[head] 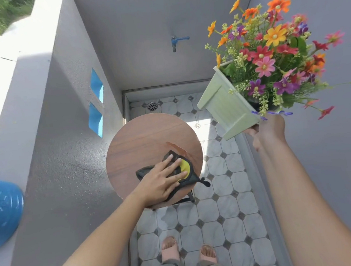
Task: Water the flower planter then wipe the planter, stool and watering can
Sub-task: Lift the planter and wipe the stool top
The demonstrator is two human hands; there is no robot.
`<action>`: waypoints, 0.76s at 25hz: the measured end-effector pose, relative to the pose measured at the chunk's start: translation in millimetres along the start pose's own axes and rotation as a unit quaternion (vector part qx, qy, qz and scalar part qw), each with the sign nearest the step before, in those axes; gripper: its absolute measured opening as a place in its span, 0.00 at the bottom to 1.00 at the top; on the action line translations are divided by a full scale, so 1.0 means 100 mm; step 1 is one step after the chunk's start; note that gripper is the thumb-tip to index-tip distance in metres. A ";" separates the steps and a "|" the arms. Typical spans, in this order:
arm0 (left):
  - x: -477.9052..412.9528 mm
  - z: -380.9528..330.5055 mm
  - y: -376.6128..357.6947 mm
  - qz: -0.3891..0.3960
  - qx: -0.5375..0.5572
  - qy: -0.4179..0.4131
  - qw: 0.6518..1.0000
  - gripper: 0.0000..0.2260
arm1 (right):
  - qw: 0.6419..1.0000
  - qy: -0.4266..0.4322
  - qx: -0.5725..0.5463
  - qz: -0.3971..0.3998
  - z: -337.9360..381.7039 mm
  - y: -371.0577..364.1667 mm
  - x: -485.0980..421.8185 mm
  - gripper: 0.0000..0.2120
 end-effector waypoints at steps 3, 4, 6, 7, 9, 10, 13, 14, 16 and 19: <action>0.47 -0.07 -0.03 0.009 0.032 -0.030 0.999 0.20 | 1.000 -0.004 -0.015 -0.008 -0.01 0.00 -0.03 0.13; 0.63 -0.02 -0.02 0.000 0.045 -0.021 0.999 0.20 | 1.000 -0.005 -0.015 -0.005 0.00 0.00 -0.02 0.12; 0.84 0.19 0.02 -0.018 0.066 0.021 0.997 0.20 | 1.000 -0.009 -0.014 0.001 0.01 0.00 0.01 0.12; 0.87 0.33 0.05 -0.030 0.073 0.051 0.996 0.21 | 1.000 -0.007 -0.010 0.001 0.01 0.01 0.00 0.12; 0.74 0.62 0.12 -0.058 0.078 0.131 0.987 0.20 | 1.000 -0.003 -0.012 -0.001 0.00 0.04 -0.01 0.11; 0.60 0.73 0.15 -0.071 0.078 0.172 0.979 0.19 | 1.000 -0.001 -0.014 -0.002 0.00 0.06 -0.02 0.11; 0.01 0.83 0.19 -0.090 0.067 0.213 0.971 0.17 | 1.000 0.010 -0.015 0.002 -0.01 0.10 -0.02 0.09; -0.20 0.77 0.19 -0.088 0.064 0.203 0.973 0.17 | 1.000 0.014 -0.013 0.004 -0.01 0.10 -0.03 0.10; -0.53 0.52 0.15 -0.069 0.057 0.150 0.985 0.18 | 1.000 0.015 -0.003 -0.001 -0.02 0.11 -0.05 0.10; -0.65 -0.02 0.04 -0.030 0.054 -0.009 0.998 0.18 | 1.000 0.011 0.004 -0.008 -0.01 0.11 -0.08 0.12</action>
Point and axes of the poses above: each hand's wrist, its own x-axis away from the middle knuckle, its own y-axis out of the back of the hand, z = x × y, the point moved 2 cm from there along -x, towards the middle knuckle, and after that the axes turned 2 degrees about -y, right-handed, at the moved point
